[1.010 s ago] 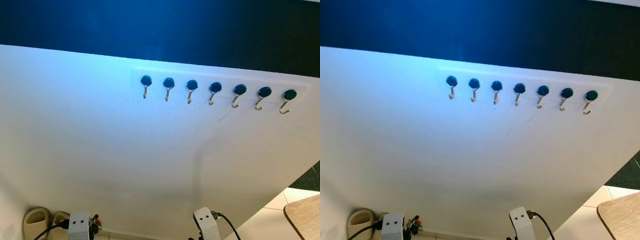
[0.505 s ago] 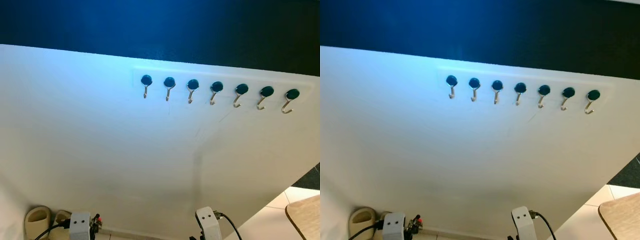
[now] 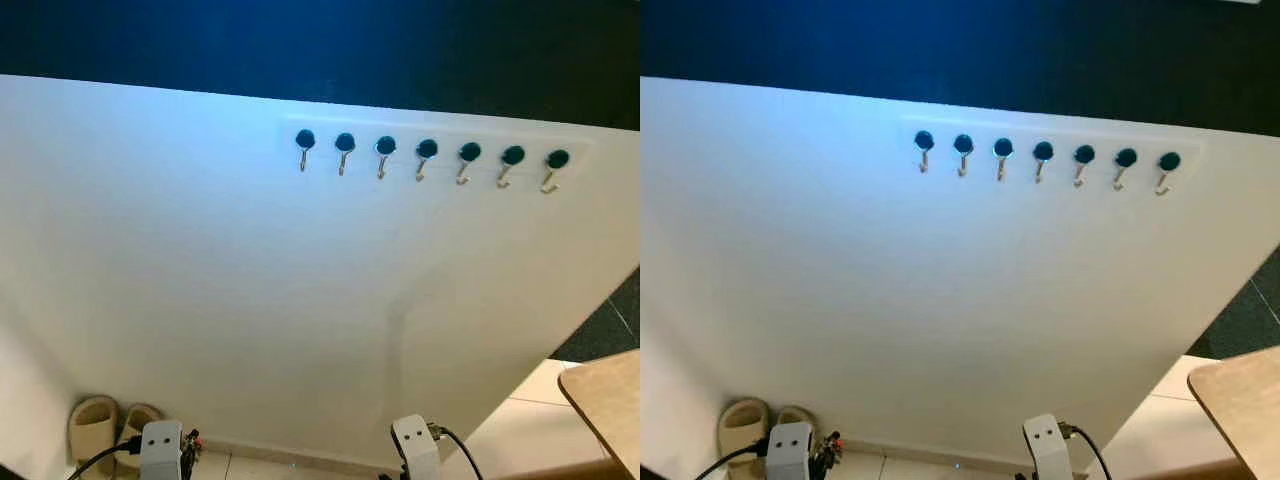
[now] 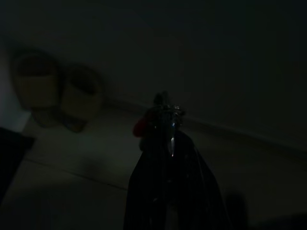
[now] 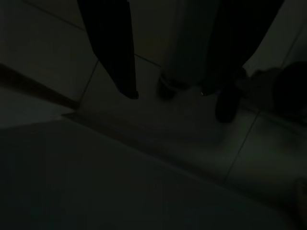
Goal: Hang keys on a hook
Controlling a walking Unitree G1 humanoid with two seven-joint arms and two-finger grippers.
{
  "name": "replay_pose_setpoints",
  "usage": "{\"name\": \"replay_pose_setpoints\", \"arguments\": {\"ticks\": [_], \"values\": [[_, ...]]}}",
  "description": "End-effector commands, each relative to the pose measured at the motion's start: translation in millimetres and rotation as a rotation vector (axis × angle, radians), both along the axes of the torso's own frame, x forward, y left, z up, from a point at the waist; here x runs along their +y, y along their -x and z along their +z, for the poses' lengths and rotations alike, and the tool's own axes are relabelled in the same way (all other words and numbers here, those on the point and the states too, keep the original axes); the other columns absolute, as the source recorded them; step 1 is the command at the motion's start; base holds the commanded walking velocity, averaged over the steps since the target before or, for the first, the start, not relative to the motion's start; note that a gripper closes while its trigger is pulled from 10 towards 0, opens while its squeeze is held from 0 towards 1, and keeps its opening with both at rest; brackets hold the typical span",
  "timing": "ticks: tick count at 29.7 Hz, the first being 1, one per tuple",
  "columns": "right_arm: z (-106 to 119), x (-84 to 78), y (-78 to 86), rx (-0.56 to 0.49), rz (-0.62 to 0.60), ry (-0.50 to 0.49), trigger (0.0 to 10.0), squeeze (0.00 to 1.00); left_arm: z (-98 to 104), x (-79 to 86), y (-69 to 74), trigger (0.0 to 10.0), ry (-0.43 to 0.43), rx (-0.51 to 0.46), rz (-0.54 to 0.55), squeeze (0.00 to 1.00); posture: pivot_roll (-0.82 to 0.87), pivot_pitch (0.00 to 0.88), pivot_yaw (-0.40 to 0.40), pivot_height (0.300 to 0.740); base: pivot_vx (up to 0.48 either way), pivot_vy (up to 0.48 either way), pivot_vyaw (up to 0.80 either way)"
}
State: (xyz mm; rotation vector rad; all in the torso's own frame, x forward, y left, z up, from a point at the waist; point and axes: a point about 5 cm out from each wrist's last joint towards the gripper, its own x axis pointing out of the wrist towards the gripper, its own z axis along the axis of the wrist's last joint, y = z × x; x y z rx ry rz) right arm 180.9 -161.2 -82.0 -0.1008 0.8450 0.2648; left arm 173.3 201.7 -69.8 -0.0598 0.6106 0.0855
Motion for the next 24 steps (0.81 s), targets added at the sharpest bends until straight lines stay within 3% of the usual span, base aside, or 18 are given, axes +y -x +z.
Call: {"name": "replay_pose_setpoints", "arguments": {"ticks": [1,7,24], "values": [[0.4,-2.2,-1.3,0.003,-0.012,0.004,10.0,0.0,-4.9,0.8,8.8,10.0,0.002,0.038,0.002,0.0,0.08,0.034,-0.037,0.74,-0.349,0.0,0.0],[0.7,-3.1,-1.8,0.002,-0.013,0.005,10.0,0.0,-5.2,1.4,9.1,10.0,-0.003,0.043,-0.002,0.0,0.08,0.033,-0.037,0.74,-0.346,0.0,0.0],[1.1,-4.6,-2.5,-0.002,-0.025,0.01,10.0,0.0,-1.5,-1.0,0.5,10.0,-0.029,0.025,-0.045,0.0,0.08,0.039,-0.035,0.74,0.0,0.0,0.0]]}}
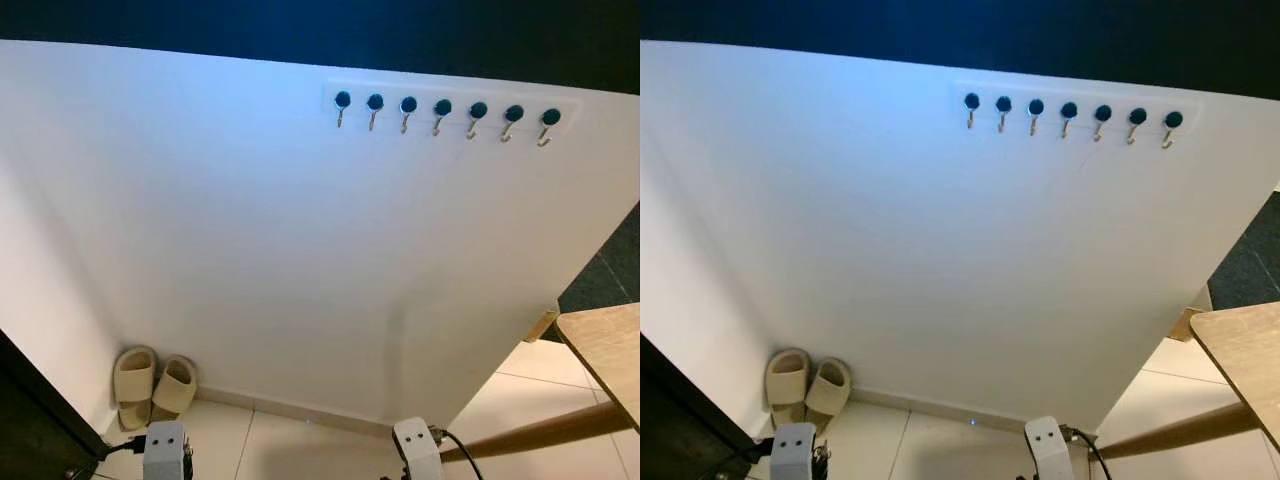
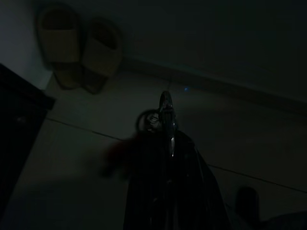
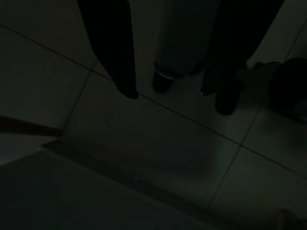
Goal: Hang keys on a hook
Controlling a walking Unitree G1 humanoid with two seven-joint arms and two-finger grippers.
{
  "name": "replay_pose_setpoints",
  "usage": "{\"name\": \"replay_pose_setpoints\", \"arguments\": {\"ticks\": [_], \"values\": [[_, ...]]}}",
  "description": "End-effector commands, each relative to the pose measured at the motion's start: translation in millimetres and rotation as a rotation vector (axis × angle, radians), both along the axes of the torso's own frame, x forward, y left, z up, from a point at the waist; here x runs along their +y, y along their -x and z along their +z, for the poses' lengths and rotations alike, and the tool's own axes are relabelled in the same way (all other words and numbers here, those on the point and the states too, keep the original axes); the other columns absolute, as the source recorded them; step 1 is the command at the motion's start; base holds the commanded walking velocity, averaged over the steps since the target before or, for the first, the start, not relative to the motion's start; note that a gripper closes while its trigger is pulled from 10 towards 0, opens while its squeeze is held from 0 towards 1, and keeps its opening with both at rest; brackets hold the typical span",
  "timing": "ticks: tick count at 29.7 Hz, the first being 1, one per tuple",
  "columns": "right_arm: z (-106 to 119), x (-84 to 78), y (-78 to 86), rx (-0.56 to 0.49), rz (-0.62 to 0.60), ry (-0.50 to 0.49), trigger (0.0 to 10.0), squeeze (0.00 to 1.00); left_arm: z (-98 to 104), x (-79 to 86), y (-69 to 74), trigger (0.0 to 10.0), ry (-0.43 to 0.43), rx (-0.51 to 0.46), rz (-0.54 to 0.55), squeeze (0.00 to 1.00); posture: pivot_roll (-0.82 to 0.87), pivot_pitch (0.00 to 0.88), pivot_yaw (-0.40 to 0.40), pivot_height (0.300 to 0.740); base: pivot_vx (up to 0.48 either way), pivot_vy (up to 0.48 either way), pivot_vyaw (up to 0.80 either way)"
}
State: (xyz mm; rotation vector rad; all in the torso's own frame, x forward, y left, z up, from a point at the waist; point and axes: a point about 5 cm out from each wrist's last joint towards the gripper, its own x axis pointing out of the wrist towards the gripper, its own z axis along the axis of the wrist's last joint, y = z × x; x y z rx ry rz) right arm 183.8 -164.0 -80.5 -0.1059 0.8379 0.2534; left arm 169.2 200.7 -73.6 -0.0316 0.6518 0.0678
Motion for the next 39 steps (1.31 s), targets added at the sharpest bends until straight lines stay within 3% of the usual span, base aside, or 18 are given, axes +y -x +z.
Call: {"name": "replay_pose_setpoints", "arguments": {"ticks": [1,7,13,18,20,21,24,25,27,30,31,32,34,36,38,39], "values": [[0,-2.1,0.3,0.006,-0.018,0.003,10.0,0.0,3,-0.4,-4.5,10.0,-0.01,-0.019,-0.025,0.0,0.08,0.038,-0.036,0.74,0.0,0.0,0.0],[0,-2.8,-0.2,0.004,-0.021,0.006,10.0,0.0,7,-4.7,-11.1,10.0,-0.033,-0.047,-0.074,0.0,0.08,0.04,-0.036,0.74,0.0,-0.32,0.0],[0,-2.7,-0.6,0.005,-0.02,0.006,10.0,0.0,8,-2.5,-13.0,10.0,-0.034,-0.06,-0.007,0.0,0.08,0.042,-0.042,0.74,0.0,-0.08,0.0],[0,-2.8,-1.4,0.005,-0.019,0.007,10.0,0.0,21,-4.6,-26.0,10.0,-0.081,-0.167,-0.093,0.0,0.08,0.043,-0.045,0.74,0.0,0.0,0.0],[1,-2.7,-2.5,-0.001,-0.016,0.01,10.0,0.0,28,-10.7,-32.4,10.0,-0.109,-0.213,-0.238,0.0,0.08,0.043,-0.045,0.74,0.0,0.0,0.0],[1,-2.7,-2.5,-0.001,-0.016,0.01,10.0,0.0,28,-10.7,-32.4,10.0,-0.109,-0.213,-0.238,0.0,0.08,0.043,-0.045,0.74,0.0,0.0,0.0],[6,-1.2,-11.6,-0.047,-0.013,0.006,10.0,0.0,51,-28.2,-43.0,10.0,-0.122,-0.365,-0.603,0.0,0.08,0.047,-0.044,0.74,0.0,0.0,0.0],[6,-1.2,-11.6,-0.047,-0.013,0.006,10.0,0.0,51,-28.2,-43.0,10.0,-0.122,-0.365,-0.603,0.0,0.08,0.047,-0.044,0.74,0.0,0.0,0.0],[8,-1.3,-15.0,-0.063,-0.013,0.01,10.0,0.0,65,-36.5,-49.0,10.0,-0.115,-0.446,-0.747,0.0,0.08,0.047,-0.043,0.74,0.0,0.0,0.0],[9,-1.7,-15.6,-0.066,-0.014,0.013,10.0,0.0,77,-42.4,-55.1,10.0,-0.112,-0.506,-0.823,0.0,0.08,0.047,-0.044,0.74,0.0,0.0,0.0],[9,-2.4,-16.1,-0.07,-0.012,0.019,10.0,0.0,112,-58.2,-70.1,10.0,-0.14,-0.651,-0.989,0.0,0.08,0.047,-0.047,0.74,0.0,0.0,0.0],[9,-2.4,-16.1,-0.07,-0.012,0.019,10.0,0.0,112,-58.2,-70.1,10.0,-0.14,-0.651,-0.989,0.0,0.08,0.047,-0.047,0.74,0.0,0.0,0.0],[9,-2.5,-15.9,-0.073,-0.01,0.021,10.0,0.0,135,-69.3,-77.3,10.0,-0.161,-0.737,-1.083,0.0,0.08,0.047,-0.048,0.74,0.0,0.0,0.0],[9,-2.5,-15.9,-0.073,-0.01,0.021,10.0,0.0,135,-69.3,-77.3,10.0,-0.161,-0.737,-1.083,0.0,0.08,0.047,-0.048,0.74,0.0,0.0,0.0],[9,-2.2,-15.4,-0.074,-0.009,0.023,10.0,0.0,158,-80.7,-86.6,10.0,-0.194,-0.811,-1.163,0.0,0.08,0.048,-0.046,0.74,0.0,0.0,0.0],[9,-2.2,-15.4,-0.074,-0.009,0.023,10.0,0.0,158,-80.7,-86.6,10.0,-0.194,-0.811,-1.163,0.0,0.08,0.048,-0.046,0.74,0.0,0.0,0.0]]}}
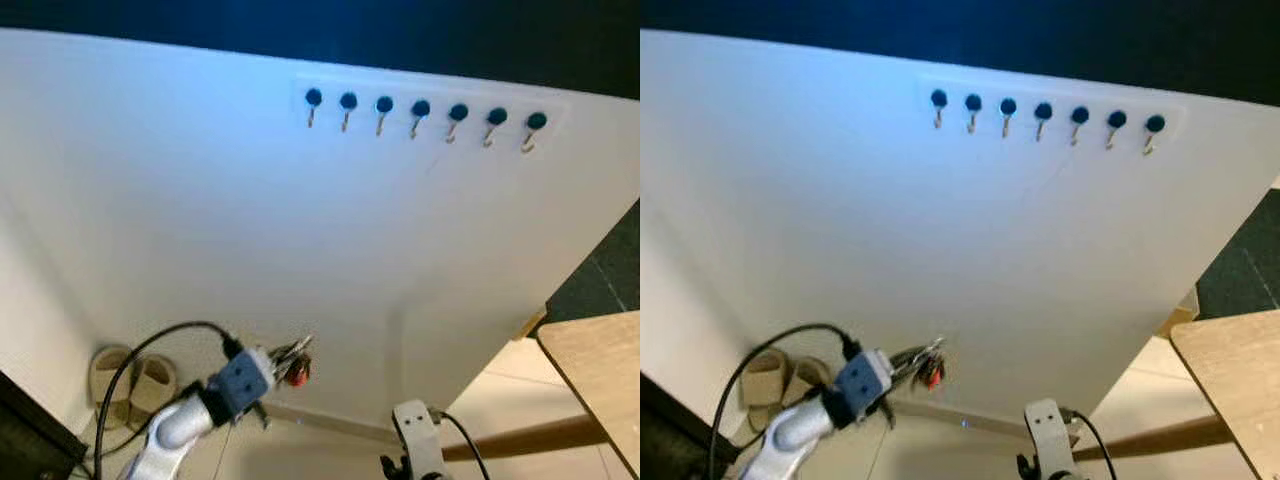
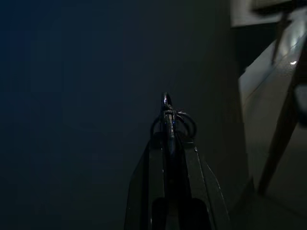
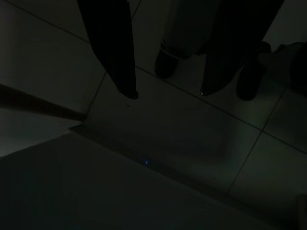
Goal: Hang keys on a hook
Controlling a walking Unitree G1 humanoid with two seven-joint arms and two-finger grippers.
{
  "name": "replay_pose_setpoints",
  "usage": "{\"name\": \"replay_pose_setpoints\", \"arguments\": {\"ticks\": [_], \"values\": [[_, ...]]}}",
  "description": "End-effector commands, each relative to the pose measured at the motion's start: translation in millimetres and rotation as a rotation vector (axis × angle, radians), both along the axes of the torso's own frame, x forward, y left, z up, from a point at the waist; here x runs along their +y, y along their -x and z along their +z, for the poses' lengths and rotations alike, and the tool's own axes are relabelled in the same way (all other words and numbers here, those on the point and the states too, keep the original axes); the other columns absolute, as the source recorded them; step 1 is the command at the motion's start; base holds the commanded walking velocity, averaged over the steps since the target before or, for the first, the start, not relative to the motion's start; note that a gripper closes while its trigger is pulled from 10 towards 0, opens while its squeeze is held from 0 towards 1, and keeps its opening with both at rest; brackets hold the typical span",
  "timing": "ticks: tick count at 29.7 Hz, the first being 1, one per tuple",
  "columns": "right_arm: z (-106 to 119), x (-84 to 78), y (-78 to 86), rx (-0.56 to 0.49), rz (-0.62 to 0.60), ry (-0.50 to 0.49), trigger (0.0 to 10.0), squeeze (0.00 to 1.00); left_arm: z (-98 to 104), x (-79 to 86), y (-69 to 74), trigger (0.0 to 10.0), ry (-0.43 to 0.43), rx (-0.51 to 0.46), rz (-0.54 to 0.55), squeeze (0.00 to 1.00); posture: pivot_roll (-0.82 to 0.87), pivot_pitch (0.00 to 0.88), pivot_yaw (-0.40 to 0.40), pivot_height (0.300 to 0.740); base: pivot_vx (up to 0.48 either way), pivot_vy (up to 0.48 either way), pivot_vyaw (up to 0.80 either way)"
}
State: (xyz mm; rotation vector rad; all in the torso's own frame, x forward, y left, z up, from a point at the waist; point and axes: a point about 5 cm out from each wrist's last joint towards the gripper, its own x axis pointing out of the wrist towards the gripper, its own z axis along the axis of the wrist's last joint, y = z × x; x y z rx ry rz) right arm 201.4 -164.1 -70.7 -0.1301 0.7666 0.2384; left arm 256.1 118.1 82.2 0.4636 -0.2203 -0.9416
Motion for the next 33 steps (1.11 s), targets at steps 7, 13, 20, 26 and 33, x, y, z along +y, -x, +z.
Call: {"name": "replay_pose_setpoints", "arguments": {"ticks": [7,13,20,26,33], "values": [[0,-0.6,0.4,-0.015,-0.009,0.002,10.0,0.0,66,-14.6,-23.2,10.0,-0.048,-0.162,-0.108,0.0,0.08,0.051,-0.047,0.74,0.0,0.0,0.0],[1,-0.7,-0.8,-0.02,-0.004,0.001,10.0,0.0,125,-16.8,-38.6,10.0,0.127,-0.155,-0.107,0.0,0.08,0.053,-0.057,0.74,0.0,0.0,0.0],[4,1.3,-4.9,-0.036,-0.005,-0.01,10.0,0.0,151,-14.5,-48.0,10.0,0.257,-0.112,-0.1,0.0,0.08,0.054,-0.056,0.74,0.0,0.0,0.0],[28,13.6,-29.8,-0.256,0.066,-0.054,10.0,0.0,175,-5.9,-65.6,10.0,0.32,-0.063,-0.02,0.0,0.08,0.051,-0.054,0.74,0.0,0.0,0.0],[64,33.0,-53.8,-0.532,0.198,-0.141,10.0,0.0,184,-8.5,-59.1,10.0,0.314,-0.011,-0.122,0.0,0.08,0.05,-0.058,0.74,0.0,0.0,0.0]]}}
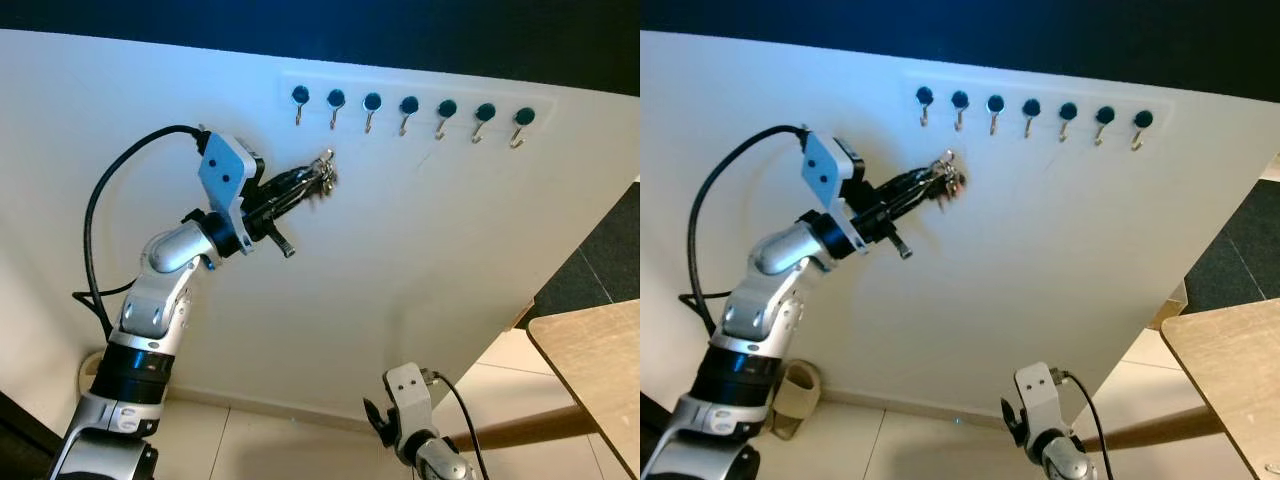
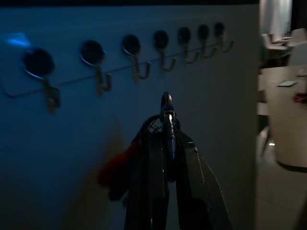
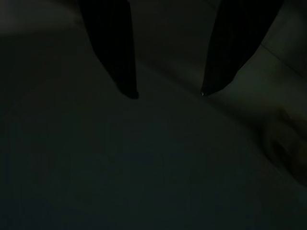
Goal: Hang keys on a hook
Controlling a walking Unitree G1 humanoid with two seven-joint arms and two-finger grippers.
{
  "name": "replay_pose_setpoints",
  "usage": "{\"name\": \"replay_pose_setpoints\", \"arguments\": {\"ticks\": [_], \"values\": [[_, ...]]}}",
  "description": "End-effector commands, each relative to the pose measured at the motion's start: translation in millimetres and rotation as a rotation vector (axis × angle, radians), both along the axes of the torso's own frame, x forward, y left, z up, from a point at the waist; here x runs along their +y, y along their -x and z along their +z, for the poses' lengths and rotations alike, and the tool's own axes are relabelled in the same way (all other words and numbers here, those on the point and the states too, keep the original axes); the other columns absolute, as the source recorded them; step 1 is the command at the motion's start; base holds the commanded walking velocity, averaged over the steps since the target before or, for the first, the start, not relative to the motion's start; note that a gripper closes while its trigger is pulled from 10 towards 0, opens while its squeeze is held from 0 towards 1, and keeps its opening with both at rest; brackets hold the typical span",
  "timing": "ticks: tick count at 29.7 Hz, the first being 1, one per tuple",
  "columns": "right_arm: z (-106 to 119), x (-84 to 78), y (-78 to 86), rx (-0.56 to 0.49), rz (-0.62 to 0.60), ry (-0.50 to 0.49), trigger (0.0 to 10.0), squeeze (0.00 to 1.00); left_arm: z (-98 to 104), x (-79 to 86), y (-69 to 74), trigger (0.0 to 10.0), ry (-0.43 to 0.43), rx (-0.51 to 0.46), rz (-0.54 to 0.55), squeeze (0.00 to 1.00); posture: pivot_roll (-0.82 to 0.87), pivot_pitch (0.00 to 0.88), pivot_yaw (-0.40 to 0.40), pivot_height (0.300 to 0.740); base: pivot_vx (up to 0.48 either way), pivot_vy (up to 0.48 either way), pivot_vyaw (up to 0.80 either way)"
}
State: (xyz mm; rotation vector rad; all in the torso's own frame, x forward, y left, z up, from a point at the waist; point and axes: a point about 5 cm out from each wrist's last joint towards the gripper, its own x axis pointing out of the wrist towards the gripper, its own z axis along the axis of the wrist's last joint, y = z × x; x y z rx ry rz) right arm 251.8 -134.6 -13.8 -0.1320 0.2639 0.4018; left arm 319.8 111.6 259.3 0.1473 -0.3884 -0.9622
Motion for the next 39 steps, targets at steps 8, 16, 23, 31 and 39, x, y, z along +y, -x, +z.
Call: {"name": "replay_pose_setpoints", "arguments": {"ticks": [8,16,23,31,39], "values": [[63,25.1,-27.5,-0.383,0.114,-0.099,10.0,0.0,20,0.4,-0.2,10.0,0.001,-0.021,-0.053,0.0,0.08,0.047,-0.062,0.74,0.0,0.0,0.0],[126,42.5,-45.8,-0.677,0.116,-0.21,10.0,0.0,32,4.3,-13.4,10.0,-0.012,-0.052,-0.008,0.0,0.07,0.051,-0.055,0.74,0.0,0.0,0.0],[151,44.2,-48.4,-0.792,0.103,-0.258,10.0,0.0,41,6.0,-22.2,10.0,-0.018,-0.071,0.015,0.0,0.06,0.054,-0.053,0.74,0.0,0.0,0.0],[162,45.7,-48.0,-0.809,0.103,-0.285,10.0,0.0,52,10.7,-36.2,10.0,0.046,-0.036,0.004,0.0,0.06,0.056,-0.048,0.74,0.0,0.0,0.0],[165,45.9,-46.6,-0.811,0.102,-0.296,10.0,0.0,53,16.7,-50.4,10.0,0.052,-0.005,0.028,0.0,0.05,0.055,-0.041,0.74,0.0,0.0,0.0]]}}
